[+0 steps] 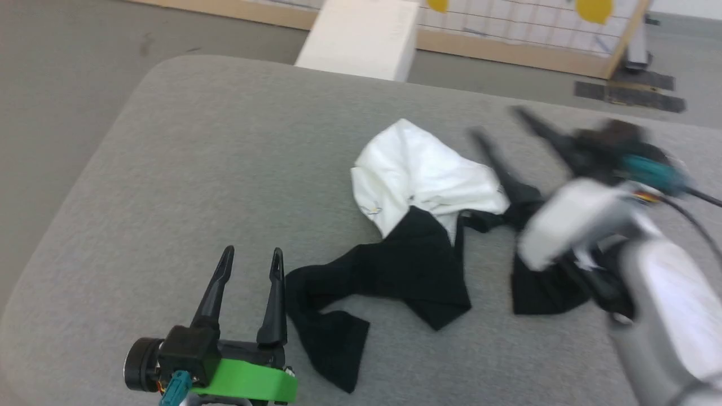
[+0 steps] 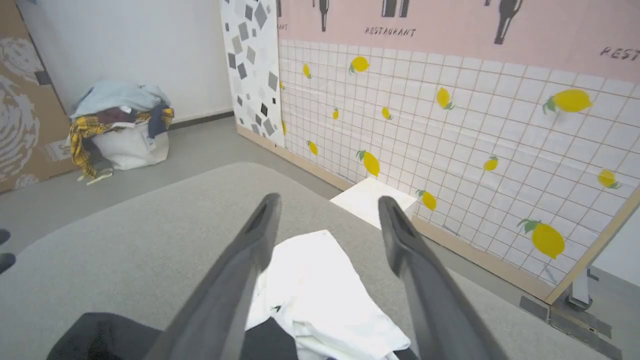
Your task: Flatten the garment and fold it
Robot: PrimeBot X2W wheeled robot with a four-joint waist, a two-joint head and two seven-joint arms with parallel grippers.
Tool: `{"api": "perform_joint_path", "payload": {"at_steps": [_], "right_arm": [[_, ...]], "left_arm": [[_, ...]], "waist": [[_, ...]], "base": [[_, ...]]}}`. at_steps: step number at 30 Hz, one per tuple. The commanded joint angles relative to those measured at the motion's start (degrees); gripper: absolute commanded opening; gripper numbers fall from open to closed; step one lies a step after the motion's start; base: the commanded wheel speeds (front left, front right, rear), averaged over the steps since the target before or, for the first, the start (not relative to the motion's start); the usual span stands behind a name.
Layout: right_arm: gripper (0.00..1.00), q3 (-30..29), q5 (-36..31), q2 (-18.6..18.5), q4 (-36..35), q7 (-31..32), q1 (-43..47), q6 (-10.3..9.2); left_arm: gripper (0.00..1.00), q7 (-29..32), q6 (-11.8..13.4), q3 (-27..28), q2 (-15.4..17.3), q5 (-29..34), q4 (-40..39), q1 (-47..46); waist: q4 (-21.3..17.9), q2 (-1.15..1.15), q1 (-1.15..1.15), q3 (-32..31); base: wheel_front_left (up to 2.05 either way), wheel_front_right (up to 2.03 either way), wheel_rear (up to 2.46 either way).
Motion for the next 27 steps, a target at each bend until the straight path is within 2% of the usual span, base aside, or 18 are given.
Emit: {"api": "perform_joint_path", "payload": {"at_steps": [1,3,6,9,11,14,19,21,27], "right_arm": [[1.00,-3.8,-2.0,0.5,-2.7,-0.3,4.0,-0.08],[1.00,-11.3,-5.7,1.9,-8.1,-1.1,9.4,-0.08],[1.00,-22.4,-11.0,6.7,-16.5,-4.3,18.9,-0.08],[1.00,-29.2,-13.8,9.6,-21.2,-8.3,27.1,-0.08],[1.00,-32.3,-12.3,10.2,-21.5,-10.3,31.6,-0.08],[1.00,-33.4,-7.6,10.3,-19.0,-12.6,35.8,-0.08],[1.00,-31.9,-6.3,10.3,-17.2,-14.7,35.2,-0.08],[1.00,-31.5,-6.2,10.3,-17.0,-15.0,34.0,-0.08],[1.00,-30.1,-6.5,10.3,-16.5,-14.7,32.4,-0.08]], "left_arm": [[1.00,-0.2,-0.3,0.1,0.3,0.9,-0.5,0.6],[1.00,-0.2,-0.4,0.2,0.4,1.2,-0.9,0.6],[1.00,-0.2,-0.4,0.2,0.3,1.4,-1.6,0.7],[1.00,-0.2,-0.6,0.2,0.3,1.6,-2.1,0.8],[1.00,-0.2,-0.7,0.3,0.4,1.8,-2.5,1.0],[1.00,-0.2,-0.7,0.6,0.7,2.2,-2.8,1.2],[1.00,1.2,-1.8,-0.3,3.4,4.8,-1.6,-0.7],[1.00,4.5,-3.0,-1.0,4.8,5.5,-0.7,-2.4],[1.00,19.5,-7.4,-5.5,10.0,4.8,3.8,-7.6]], "waist": [[-3.8,0.00,0.00,0.4],[-5.1,0.00,0.00,1.0],[-6.7,0.00,0.00,2.0],[-8.0,0.00,0.00,2.6],[-8.9,0.00,0.00,3.0],[-10.3,0.00,0.00,3.5],[-11.7,0.00,0.00,4.5],[-11.8,0.00,0.00,5.1],[-11.3,0.00,0.00,6.7]], "base": [[0.00,0.00,0.00],[0.00,0.00,0.00],[0.00,0.00,0.00],[0.00,0.00,0.00],[0.00,0.00,0.00],[0.00,0.00,0.00],[0.00,0.00,0.00],[0.00,0.00,0.00],[0.00,0.00,0.00]]}}
